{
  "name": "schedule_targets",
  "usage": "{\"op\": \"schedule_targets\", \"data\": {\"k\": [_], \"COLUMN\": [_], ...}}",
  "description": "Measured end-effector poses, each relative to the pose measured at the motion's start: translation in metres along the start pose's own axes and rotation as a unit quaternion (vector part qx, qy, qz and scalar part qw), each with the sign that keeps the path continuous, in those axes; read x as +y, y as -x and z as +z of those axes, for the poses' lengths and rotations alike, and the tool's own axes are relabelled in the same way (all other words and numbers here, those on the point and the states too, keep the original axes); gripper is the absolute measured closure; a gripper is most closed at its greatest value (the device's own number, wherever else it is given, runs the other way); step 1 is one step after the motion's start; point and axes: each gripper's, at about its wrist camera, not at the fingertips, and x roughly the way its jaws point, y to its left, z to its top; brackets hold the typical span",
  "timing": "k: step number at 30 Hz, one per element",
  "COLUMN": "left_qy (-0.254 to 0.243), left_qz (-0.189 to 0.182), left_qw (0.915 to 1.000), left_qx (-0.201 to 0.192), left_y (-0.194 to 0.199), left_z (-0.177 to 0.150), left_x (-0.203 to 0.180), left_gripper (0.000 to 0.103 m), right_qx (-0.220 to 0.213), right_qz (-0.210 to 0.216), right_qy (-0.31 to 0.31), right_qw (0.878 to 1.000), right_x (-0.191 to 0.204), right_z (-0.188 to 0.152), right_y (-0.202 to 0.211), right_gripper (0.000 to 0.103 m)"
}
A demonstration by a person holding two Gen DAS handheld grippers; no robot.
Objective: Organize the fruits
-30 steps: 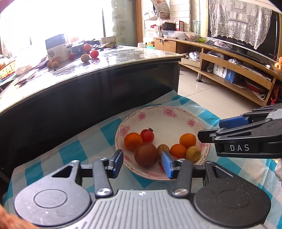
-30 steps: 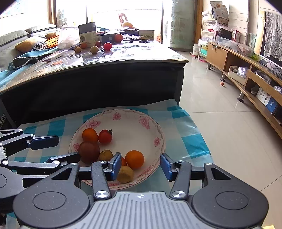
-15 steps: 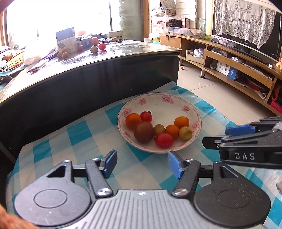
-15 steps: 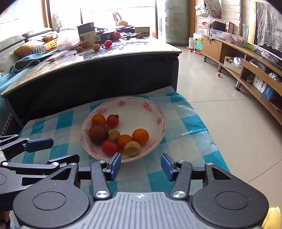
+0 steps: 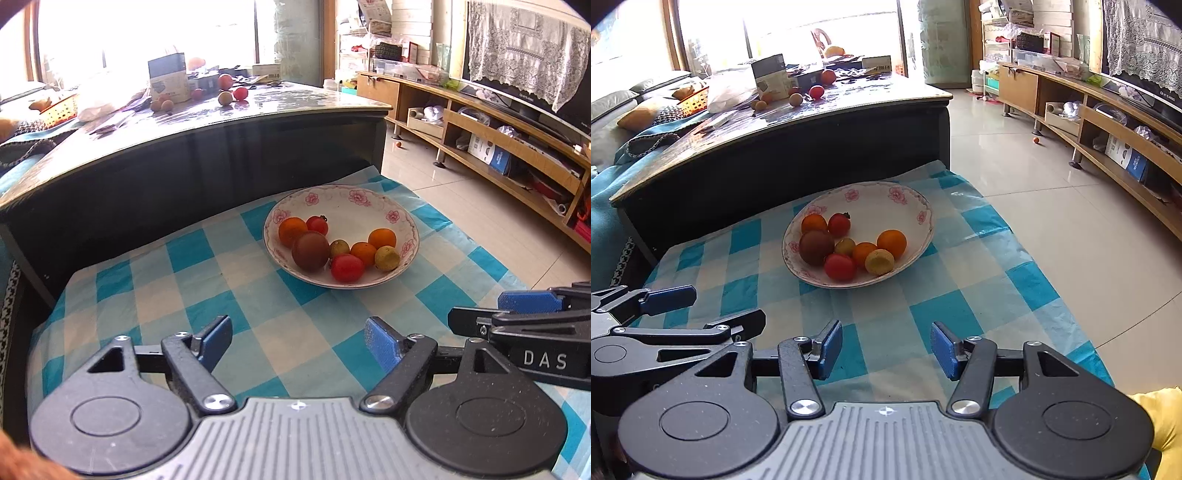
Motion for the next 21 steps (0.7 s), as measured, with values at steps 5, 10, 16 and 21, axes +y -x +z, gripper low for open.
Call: {"op": "schedule_targets", "data": {"k": [5, 10, 16, 21], "left_qy": [0.006, 0.013, 0.027, 0.027], "left_qz": [0.015, 0.025, 0.029, 0.036], "left_qw": [0.9999, 0.9996, 0.9992, 0.9989], "left_qx": [0.001, 0.004, 0.01, 0.011], "left_y": [0.009, 0.017, 0.024, 0.03], "left_z": [-0.005, -0.013, -0.022, -0.029], "left_x": [0.0, -0.001, 0.0, -0.001], "left_gripper": [0.01, 0.008, 0.003, 0.0], "right_qx": [-0.001, -0.004, -0.003, -0.001], "right_qz": [0.0, -0.001, -0.002, -0.004], "right_qy": [-0.001, -0.001, -0.002, -0.001], "right_qw": [1.0, 1.0, 1.0, 1.0], "right_x": [0.003, 0.006, 0.008, 0.009], "right_z": [-0.008, -0.015, -0.021, -0.026], "right_y": [0.011, 0.02, 0.028, 0.032], "right_gripper": [0.054, 0.054, 0.053, 0.053]}}
